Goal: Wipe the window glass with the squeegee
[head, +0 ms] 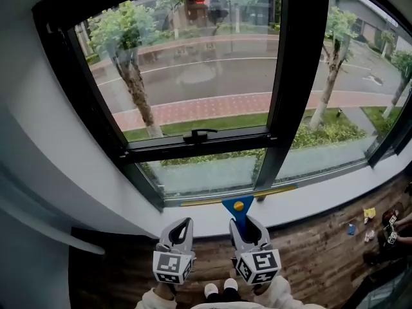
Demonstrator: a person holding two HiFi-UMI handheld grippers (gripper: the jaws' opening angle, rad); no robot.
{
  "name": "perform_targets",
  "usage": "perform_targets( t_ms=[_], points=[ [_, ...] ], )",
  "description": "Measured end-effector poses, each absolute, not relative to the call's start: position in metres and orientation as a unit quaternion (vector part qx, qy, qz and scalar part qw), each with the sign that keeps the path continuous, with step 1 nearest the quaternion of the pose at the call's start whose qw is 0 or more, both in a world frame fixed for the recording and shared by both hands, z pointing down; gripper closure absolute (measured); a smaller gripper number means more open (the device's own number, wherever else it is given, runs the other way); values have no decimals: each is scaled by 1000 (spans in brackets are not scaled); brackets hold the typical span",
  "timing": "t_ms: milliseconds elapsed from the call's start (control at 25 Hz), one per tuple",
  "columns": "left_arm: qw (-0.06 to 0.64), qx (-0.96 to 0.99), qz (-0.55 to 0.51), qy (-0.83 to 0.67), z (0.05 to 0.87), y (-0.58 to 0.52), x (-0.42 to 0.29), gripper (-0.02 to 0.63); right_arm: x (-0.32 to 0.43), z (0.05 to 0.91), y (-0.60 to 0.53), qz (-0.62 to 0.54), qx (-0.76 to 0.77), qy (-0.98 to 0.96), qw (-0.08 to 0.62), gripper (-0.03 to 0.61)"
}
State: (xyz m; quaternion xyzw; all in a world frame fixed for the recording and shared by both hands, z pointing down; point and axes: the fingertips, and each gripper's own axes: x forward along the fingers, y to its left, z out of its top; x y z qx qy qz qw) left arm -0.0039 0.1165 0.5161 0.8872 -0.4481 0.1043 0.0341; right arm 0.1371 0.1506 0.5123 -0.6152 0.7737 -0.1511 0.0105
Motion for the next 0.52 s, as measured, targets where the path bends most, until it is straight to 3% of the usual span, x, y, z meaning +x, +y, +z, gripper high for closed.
perform_targets(
  t_ms=[520],
  points=[
    [54,884,86,-456,510,156,-18,612,128,487,180,-127,-609,783,4,440]
  ],
)
